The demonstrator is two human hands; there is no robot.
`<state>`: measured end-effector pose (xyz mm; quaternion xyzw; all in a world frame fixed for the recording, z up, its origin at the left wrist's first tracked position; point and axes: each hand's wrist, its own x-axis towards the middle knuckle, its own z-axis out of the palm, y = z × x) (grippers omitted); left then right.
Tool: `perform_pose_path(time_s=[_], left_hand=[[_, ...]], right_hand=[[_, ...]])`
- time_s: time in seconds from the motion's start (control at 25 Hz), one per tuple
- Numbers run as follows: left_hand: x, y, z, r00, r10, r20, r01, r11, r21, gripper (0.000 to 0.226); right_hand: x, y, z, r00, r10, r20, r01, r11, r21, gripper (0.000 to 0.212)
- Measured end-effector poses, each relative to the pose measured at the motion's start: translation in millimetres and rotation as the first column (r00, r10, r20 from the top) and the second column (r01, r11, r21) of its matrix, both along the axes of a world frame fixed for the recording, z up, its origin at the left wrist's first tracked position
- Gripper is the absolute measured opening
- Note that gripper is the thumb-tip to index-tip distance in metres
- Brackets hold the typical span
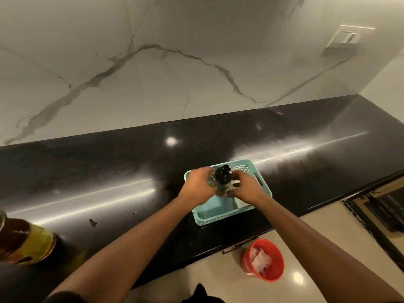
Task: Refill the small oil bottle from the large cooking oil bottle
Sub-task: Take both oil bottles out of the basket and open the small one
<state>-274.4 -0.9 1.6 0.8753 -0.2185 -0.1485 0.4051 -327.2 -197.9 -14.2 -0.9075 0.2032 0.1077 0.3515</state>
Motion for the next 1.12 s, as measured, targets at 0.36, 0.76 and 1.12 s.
perform_pose_path(time_s=[0.36, 0.76, 1.12], left_hand=[[38.1, -33.6, -39.2, 0.992, -0.058, -0.115, 0.086, 0.962, 0.261, 0.038], [41.5, 107.3, 105.9, 0.971, -0.184, -0.154, 0.130, 0.943, -0.308, 0.046], [29.2, 260.4, 264.2, 0.985, 0.115, 0.127, -0.031, 0.851, -0.525, 0.051]], right_hand=[[16.6, -2.2, -12.4, 0.979, 0.198, 0.043, -0.198, 0.980, -0.002, 0.059], [18.8, 64.9, 126.2, 0.858, 0.311, 0.409, -0.389, 0.913, 0.123, 0.058], [57.2, 216.5, 287.6, 0.621, 0.407, 0.669, -0.650, 0.745, 0.149, 0.048]])
